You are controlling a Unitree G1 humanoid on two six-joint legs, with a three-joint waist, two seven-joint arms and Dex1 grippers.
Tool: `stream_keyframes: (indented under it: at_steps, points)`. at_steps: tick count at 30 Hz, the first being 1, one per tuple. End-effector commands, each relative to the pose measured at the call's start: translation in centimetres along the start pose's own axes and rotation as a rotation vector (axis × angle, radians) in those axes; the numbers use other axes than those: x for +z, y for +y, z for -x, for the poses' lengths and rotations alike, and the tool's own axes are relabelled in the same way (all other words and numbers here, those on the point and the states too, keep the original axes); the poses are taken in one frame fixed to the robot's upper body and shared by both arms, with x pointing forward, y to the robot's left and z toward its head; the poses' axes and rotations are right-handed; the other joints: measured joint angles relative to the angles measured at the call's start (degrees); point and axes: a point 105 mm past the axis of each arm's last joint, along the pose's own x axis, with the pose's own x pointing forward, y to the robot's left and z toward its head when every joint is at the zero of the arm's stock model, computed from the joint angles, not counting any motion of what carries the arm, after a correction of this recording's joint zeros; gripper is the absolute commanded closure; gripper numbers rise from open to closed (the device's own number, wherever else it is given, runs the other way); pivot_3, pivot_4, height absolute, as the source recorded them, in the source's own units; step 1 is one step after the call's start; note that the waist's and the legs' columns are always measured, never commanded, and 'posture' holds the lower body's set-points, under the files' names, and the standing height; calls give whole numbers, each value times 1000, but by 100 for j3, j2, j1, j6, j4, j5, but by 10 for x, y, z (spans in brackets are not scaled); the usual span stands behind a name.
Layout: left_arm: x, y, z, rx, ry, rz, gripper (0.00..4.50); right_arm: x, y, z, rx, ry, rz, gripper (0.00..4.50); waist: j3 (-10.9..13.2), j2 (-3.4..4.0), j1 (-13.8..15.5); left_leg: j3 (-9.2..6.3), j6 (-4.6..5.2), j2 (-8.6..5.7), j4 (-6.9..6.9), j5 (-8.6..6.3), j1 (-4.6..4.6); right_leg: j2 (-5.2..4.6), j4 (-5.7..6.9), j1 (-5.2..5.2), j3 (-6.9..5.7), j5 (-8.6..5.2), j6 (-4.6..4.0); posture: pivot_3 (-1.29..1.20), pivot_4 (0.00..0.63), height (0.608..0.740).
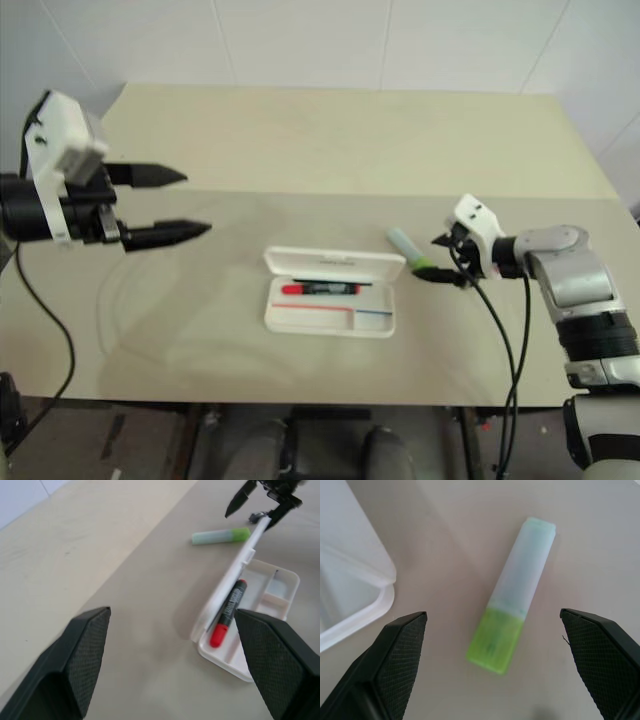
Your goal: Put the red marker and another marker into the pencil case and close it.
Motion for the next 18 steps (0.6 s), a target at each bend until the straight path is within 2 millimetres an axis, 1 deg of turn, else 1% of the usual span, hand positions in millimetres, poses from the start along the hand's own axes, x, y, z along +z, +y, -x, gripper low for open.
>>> stream_keyframes:
  at_steps: [1,4,7,10,14,17,18]
  points:
    - [4,-1,-27,-84,8,-48,285,5,-9,0,-64,-10,-11,0,0,0,-13,1,0,1,0,0,-1,1,4,-2,1,0,0,0,150,740]
    - [6,-2,-45,-146,15,-49,285,2,-14,-3,-104,-7,-41,0,0,0,-26,11,-1,4,-8,0,-4,6,7,-14,9,0,0,0,150,740]
    - [6,-3,-54,-193,28,-59,285,-2,-18,-5,-130,-2,-80,0,0,0,-95,22,-1,4,-16,1,-3,8,9,-21,20,0,0,0,150,740]
    - [7,-4,-56,-210,32,-72,285,-6,-17,-8,-130,3,-125,0,0,0,-171,26,-1,5,-20,1,-2,8,10,-24,24,0,0,0,150,740]
    - [7,-3,-55,-213,34,-74,285,-8,-13,-12,-123,-7,-192,0,0,0,-166,27,-1,7,-16,1,-2,8,15,-26,26,0,0,0,150,740]
    - [6,-2,-54,-206,39,-73,285,-7,-10,-16,-120,-4,-204,0,0,0,-164,28,-1,6,-12,1,-2,8,16,-25,28,0,0,0,150,740]
    - [5,-2,-53,-203,40,-74,255,-8,-9,-18,-119,-2,-208,183,0,0,-165,28,-1,6,-12,1,-1,8,16,-25,28,0,0,0,150,740]
